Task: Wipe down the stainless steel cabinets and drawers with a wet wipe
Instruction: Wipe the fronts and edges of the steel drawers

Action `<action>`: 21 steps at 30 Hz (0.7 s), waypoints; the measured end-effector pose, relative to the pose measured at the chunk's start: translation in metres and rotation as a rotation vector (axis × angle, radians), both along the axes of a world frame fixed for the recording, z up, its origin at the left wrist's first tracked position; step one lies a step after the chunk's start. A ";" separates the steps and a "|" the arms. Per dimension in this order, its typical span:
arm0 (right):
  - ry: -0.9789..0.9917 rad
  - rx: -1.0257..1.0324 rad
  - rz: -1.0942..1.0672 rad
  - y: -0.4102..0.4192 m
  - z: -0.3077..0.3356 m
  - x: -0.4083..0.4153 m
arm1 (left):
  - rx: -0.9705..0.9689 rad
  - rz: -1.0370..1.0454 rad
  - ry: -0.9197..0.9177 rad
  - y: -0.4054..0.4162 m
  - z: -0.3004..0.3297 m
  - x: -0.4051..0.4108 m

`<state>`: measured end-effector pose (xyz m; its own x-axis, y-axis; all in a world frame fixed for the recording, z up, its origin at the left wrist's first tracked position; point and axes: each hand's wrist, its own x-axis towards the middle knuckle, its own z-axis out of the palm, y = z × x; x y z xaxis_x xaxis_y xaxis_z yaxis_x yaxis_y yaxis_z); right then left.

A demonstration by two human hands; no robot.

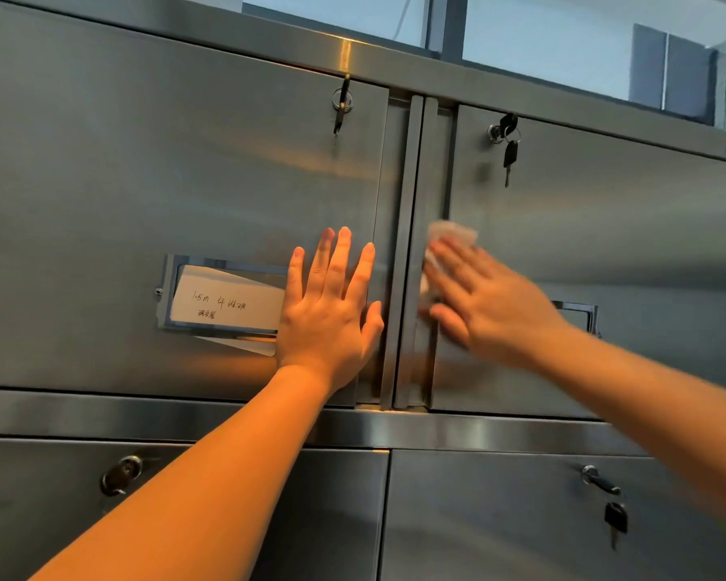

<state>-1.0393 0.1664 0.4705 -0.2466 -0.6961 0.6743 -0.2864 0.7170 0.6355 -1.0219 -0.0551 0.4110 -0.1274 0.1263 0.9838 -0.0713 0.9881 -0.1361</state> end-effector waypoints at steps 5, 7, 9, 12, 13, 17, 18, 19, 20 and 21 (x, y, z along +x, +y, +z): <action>-0.037 -0.197 -0.114 -0.019 0.114 -0.006 | 0.002 0.004 -0.002 0.000 0.001 0.000; -0.072 -0.239 -0.120 -0.027 0.135 -0.004 | 0.005 0.002 -0.006 0.000 0.001 0.000; -0.101 -0.271 -0.097 -0.032 0.133 -0.002 | 0.006 -0.007 -0.004 0.000 0.001 0.000; -0.079 -0.242 -0.054 -0.029 0.093 -0.001 | 0.007 -0.006 -0.001 0.000 0.000 0.000; -0.083 -0.221 -0.034 -0.026 0.071 -0.001 | 0.006 -0.003 0.001 0.000 0.000 0.000; -0.100 -0.116 0.055 -0.013 -0.038 0.009 | 0.000 0.002 -0.009 0.000 0.000 0.000; -0.091 -0.085 0.072 -0.010 -0.065 0.011 | 0.000 0.004 -0.011 0.000 0.000 0.000; -0.097 -0.061 0.092 -0.008 -0.090 0.012 | 0.000 0.007 -0.013 0.000 0.000 -0.001; -0.104 -0.045 0.117 -0.006 -0.109 0.013 | 0.000 0.008 -0.013 0.000 0.000 -0.002; -0.105 -0.040 0.145 -0.004 -0.120 0.014 | 0.000 0.009 -0.012 0.000 -0.001 -0.003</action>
